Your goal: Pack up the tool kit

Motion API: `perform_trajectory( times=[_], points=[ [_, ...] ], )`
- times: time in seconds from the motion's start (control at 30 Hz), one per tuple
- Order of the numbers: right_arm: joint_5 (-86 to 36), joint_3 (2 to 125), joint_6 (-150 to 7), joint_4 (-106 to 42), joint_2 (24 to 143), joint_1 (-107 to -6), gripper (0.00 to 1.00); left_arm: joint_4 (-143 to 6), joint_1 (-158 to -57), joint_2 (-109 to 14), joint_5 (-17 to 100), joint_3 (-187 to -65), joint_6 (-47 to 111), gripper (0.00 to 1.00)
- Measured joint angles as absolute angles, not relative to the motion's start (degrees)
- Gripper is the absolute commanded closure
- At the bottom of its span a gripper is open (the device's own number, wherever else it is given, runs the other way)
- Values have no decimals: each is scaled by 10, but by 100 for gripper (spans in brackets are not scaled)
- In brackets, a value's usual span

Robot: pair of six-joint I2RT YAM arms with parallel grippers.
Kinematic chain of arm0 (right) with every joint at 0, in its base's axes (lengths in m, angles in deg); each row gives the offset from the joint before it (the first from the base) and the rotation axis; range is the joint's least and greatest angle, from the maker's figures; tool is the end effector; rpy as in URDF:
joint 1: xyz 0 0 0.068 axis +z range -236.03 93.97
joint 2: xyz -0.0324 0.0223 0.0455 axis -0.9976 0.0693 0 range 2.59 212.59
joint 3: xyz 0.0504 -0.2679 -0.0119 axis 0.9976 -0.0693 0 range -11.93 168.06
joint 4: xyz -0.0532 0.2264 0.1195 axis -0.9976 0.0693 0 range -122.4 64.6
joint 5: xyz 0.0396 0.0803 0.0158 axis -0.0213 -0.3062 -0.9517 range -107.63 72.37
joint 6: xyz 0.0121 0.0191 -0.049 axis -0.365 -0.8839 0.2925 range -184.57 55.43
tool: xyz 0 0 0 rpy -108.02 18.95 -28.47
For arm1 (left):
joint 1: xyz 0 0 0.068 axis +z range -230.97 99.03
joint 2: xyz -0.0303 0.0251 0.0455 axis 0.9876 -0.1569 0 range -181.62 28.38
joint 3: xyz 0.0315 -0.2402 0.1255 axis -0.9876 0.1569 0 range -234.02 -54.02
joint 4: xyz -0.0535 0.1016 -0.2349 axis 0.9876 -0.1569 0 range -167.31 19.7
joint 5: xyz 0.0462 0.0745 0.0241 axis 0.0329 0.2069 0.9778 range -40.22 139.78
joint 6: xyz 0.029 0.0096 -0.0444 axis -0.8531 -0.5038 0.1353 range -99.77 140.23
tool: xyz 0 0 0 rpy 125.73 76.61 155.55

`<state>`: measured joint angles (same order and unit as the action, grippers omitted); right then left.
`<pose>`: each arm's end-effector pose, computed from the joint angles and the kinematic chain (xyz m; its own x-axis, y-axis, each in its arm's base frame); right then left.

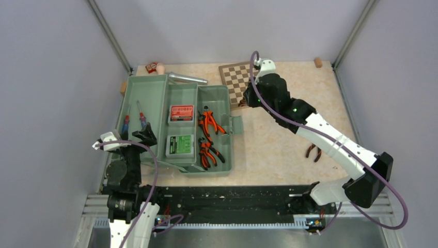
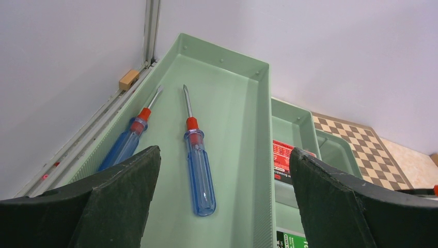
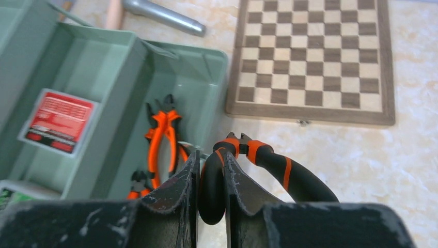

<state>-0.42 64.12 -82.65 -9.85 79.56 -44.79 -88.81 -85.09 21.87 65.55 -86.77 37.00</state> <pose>0.2368 0.1934 0.3837 -0.4168 0.0290 -0.9086 -0.3117 0.9343 0.1728 0.0587 0.0054 0.3202 0.1862 -0.2918 -0.9382 -0.1524 0.9347 -0.3210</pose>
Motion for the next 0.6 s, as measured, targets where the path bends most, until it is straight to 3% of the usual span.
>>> perform_trajectory(
  times=[0.3,0.6],
  points=[
    [1,721,-811,-132,813,-353,100,-888,-851,219,655,-868,370,1],
    [21,732,-807,-198,912,-294,100,-888,-851,219,655,-868,370,1]
  ],
)
